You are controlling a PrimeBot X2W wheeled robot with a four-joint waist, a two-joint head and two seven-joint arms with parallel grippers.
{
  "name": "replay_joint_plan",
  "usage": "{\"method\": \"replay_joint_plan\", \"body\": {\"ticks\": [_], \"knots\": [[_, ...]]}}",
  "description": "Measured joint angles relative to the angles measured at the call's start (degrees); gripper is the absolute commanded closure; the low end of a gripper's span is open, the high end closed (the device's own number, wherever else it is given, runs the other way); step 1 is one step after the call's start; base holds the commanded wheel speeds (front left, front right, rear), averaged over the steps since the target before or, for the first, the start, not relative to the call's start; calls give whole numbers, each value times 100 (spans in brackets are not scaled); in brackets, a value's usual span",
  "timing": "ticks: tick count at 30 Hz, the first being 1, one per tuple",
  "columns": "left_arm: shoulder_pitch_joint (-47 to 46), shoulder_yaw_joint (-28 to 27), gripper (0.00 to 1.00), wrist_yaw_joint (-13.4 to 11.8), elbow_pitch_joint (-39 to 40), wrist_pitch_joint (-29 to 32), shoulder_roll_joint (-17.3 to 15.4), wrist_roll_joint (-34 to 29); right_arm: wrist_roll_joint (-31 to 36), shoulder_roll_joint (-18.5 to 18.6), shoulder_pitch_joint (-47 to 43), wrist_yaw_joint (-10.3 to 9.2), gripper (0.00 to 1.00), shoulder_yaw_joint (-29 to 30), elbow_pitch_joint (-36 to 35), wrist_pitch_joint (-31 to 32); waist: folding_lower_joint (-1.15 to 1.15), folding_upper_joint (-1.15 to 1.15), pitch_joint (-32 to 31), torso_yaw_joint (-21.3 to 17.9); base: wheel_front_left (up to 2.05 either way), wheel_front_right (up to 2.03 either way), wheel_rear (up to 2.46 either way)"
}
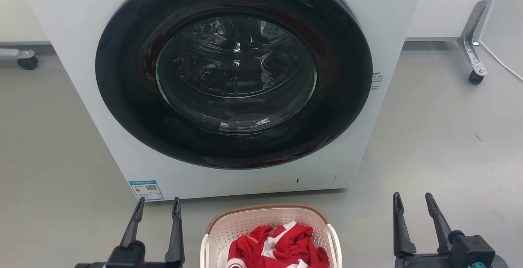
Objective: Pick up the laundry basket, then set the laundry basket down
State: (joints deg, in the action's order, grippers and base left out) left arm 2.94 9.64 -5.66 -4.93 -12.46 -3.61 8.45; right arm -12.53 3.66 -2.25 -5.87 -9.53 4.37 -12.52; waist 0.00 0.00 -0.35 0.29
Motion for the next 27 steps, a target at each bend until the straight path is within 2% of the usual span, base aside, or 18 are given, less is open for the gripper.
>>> {"method": "replay_joint_plan", "body": {"ticks": [10,27], "knots": [[114,91,0,-147,159,-201,0,-891,862,0,-87,-126,0,-158,-166,-177,0,0,1,14,0,0,0],[115,77,0,-147,168,-201,10,-896,870,-4,-107,-126,0,-158,-204,-177,0,0,21,18,0,0,0]]}}
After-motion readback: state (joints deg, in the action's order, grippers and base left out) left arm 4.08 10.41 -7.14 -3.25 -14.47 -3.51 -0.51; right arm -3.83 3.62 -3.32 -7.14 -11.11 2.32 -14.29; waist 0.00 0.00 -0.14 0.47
